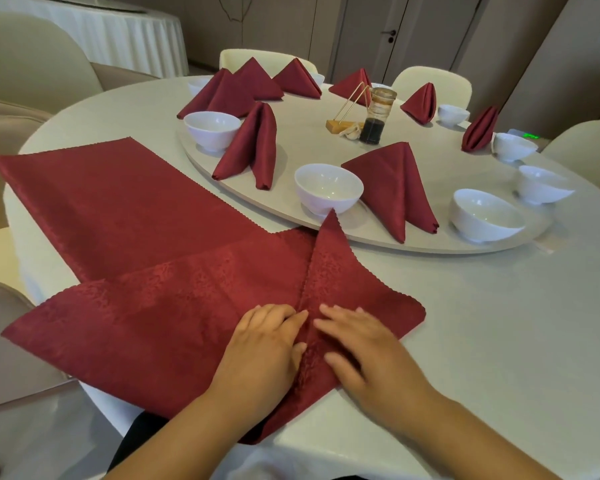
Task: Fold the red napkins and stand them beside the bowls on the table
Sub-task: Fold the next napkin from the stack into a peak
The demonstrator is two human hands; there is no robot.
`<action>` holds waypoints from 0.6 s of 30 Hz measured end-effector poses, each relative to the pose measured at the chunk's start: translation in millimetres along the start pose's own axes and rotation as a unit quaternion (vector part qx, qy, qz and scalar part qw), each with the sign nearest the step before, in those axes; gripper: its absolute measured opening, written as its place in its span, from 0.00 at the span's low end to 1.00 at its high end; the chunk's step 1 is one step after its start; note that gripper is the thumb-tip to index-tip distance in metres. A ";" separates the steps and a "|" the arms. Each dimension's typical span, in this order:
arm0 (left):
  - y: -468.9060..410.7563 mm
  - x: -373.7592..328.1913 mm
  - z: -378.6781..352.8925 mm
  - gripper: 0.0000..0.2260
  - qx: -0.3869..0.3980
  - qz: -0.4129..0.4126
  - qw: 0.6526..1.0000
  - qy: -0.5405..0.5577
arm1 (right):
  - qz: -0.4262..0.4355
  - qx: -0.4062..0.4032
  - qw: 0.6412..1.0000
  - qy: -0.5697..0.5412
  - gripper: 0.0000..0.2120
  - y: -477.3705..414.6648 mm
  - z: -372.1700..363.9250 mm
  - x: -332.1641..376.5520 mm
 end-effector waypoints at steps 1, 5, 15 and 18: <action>0.0 -0.2 0.1 0.19 0.002 0.001 1.000 0.000 | 0.010 0.042 0.998 0.045 0.18 8.0 -11.1 0.8; 0.6 0.9 -1.6 0.19 0.013 0.004 1.000 -0.010 | -0.036 0.162 0.980 0.107 0.40 5.2 -21.8 -16.6; -0.9 -5.5 2.2 0.18 0.025 -0.010 0.997 -0.075 | -0.168 0.236 0.953 0.089 0.49 6.2 -19.0 -85.6; -10.3 -31.7 5.4 0.19 0.010 -0.040 0.999 -0.027 | -0.176 0.240 0.951 0.086 0.25 5.2 -17.4 -82.2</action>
Point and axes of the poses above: each hand's wrist, its own y-axis away from the middle knuckle, its own z-axis out of the back of the hand, x = y × z, the point moved 7 cm from there along -y, towards the middle knuckle, and after that the axes turned 7 degrees about y, right-handed, at the moved point
